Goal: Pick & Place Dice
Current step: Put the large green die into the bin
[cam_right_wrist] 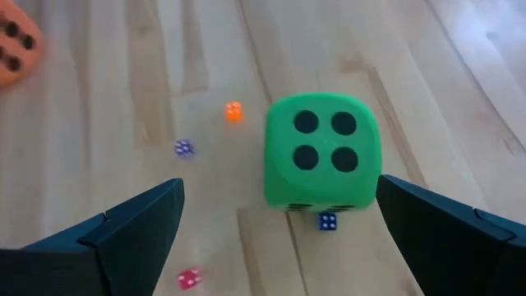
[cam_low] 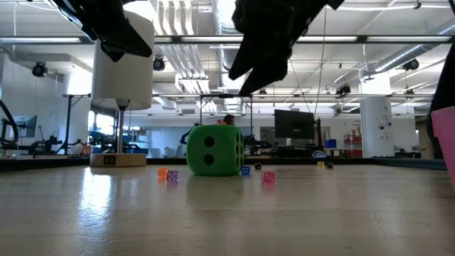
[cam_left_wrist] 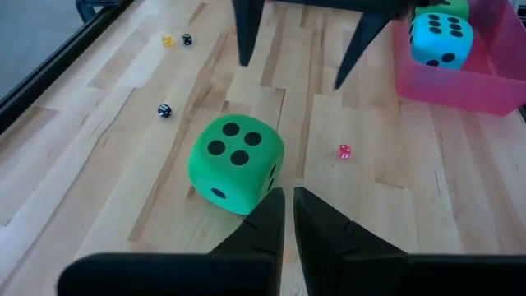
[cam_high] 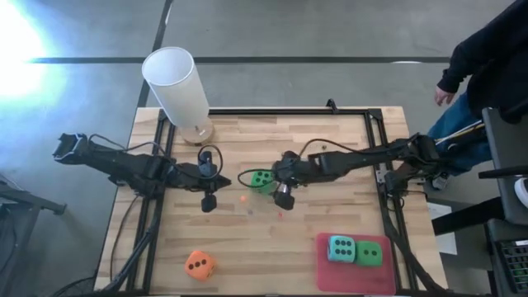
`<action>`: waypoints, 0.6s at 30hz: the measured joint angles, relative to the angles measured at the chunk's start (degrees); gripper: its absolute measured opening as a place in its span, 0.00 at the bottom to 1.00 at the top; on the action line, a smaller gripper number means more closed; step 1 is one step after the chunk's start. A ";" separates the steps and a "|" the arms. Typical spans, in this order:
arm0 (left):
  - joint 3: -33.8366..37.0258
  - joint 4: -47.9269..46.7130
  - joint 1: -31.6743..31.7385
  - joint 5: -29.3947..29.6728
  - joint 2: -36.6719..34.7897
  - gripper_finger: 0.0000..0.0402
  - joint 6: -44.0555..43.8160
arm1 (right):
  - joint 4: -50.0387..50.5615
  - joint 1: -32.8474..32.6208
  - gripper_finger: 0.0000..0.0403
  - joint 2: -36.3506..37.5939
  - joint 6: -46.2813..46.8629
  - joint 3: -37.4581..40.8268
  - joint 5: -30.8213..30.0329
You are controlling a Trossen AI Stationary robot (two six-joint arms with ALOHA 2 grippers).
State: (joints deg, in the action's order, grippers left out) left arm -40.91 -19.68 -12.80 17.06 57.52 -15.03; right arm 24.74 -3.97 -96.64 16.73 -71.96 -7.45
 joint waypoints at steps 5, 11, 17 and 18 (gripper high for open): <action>0.00 0.00 0.00 0.00 0.00 0.09 0.00 | 2.88 1.25 0.99 -4.21 -0.29 -4.52 -0.04; 0.00 0.04 0.00 0.02 0.00 0.09 0.00 | 3.33 2.31 0.99 -7.21 -1.68 -7.26 -0.10; 0.00 0.04 0.00 0.01 0.00 0.09 0.00 | 3.36 2.88 0.99 -7.46 -2.17 -7.29 -1.97; 0.00 0.04 0.00 0.01 0.00 0.09 0.00 | 3.38 3.02 0.99 -7.46 -2.47 -7.29 -2.39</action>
State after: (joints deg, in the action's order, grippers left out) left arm -40.91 -19.64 -12.80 17.07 57.52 -15.03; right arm 28.12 -0.95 -104.09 14.26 -79.24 -9.84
